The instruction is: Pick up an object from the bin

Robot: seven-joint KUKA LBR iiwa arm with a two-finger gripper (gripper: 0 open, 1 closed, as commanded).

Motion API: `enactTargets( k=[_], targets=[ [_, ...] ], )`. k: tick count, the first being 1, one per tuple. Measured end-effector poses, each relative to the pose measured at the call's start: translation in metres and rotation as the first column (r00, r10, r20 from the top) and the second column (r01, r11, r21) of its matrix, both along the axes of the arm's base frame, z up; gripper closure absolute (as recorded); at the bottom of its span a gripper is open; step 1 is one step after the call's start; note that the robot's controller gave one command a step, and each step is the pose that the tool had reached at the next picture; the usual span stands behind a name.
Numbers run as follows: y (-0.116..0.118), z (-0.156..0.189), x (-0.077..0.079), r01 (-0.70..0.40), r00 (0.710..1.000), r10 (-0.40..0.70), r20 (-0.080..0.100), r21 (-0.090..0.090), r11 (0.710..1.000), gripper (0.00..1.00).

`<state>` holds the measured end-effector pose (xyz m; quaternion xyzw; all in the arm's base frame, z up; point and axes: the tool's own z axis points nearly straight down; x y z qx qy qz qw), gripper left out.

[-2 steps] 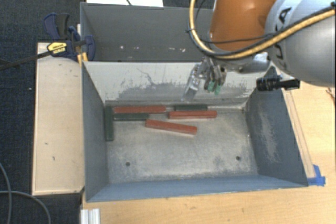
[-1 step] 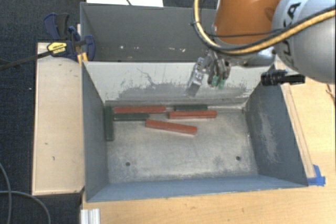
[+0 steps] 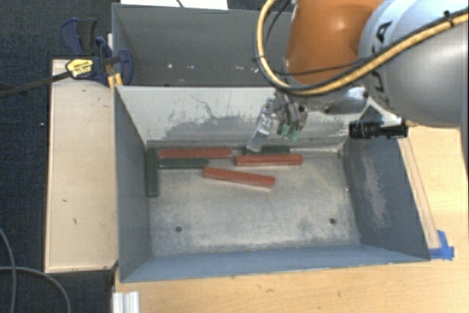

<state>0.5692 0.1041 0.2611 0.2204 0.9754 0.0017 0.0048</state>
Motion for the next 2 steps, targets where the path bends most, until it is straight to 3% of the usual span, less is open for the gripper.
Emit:
enactTargets(
  k=[1,2],
  targets=[
    [-0.0464,-0.0830,-0.0185,-0.035,0.999,0.035,-0.009,-0.001,0.999,0.00],
    [-0.0463,-0.0829,-0.0184,-0.035,0.999,0.035,-0.008,-0.001,0.999,0.00]
  ],
)
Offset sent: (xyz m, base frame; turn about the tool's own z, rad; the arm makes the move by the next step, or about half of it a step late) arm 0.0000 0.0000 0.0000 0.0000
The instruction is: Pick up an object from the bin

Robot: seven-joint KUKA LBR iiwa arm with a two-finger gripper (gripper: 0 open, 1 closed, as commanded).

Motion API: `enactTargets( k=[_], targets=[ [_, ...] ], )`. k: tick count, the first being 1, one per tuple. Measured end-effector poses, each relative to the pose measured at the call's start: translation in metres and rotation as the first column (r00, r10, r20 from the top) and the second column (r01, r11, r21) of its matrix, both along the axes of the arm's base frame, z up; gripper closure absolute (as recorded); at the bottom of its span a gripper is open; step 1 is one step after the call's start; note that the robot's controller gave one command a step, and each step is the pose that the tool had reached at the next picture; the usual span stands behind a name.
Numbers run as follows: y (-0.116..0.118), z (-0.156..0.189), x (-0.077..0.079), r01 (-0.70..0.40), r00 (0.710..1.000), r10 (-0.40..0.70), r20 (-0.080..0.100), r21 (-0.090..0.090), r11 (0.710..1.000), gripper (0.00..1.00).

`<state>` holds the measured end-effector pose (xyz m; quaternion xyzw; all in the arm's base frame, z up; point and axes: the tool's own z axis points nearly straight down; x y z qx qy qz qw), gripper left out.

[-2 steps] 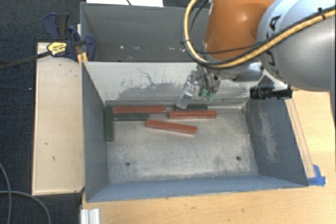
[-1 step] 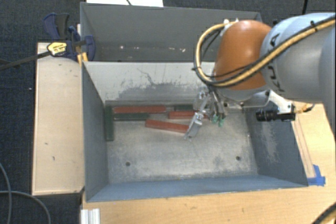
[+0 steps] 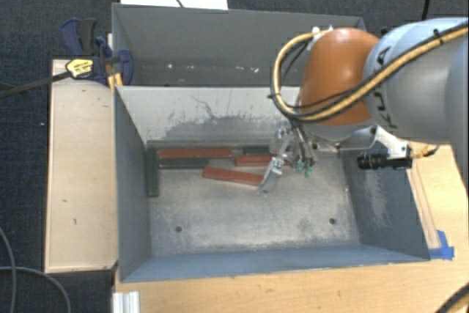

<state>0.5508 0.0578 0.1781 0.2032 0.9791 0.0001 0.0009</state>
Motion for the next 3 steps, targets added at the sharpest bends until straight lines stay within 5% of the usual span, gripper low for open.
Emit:
enactTargets(
  k=[1,2,3],
  targets=[
    [0.005,-0.028,0.000,-0.045,0.999,0.044,0.005,0.000,0.999,0.00],
    [0.005,-0.086,0.017,-0.129,0.992,0.129,0.006,0.000,0.992,0.00],
    [-0.001,-0.107,0.021,-0.296,0.955,0.296,0.003,-0.001,0.955,1.00]
  ],
)
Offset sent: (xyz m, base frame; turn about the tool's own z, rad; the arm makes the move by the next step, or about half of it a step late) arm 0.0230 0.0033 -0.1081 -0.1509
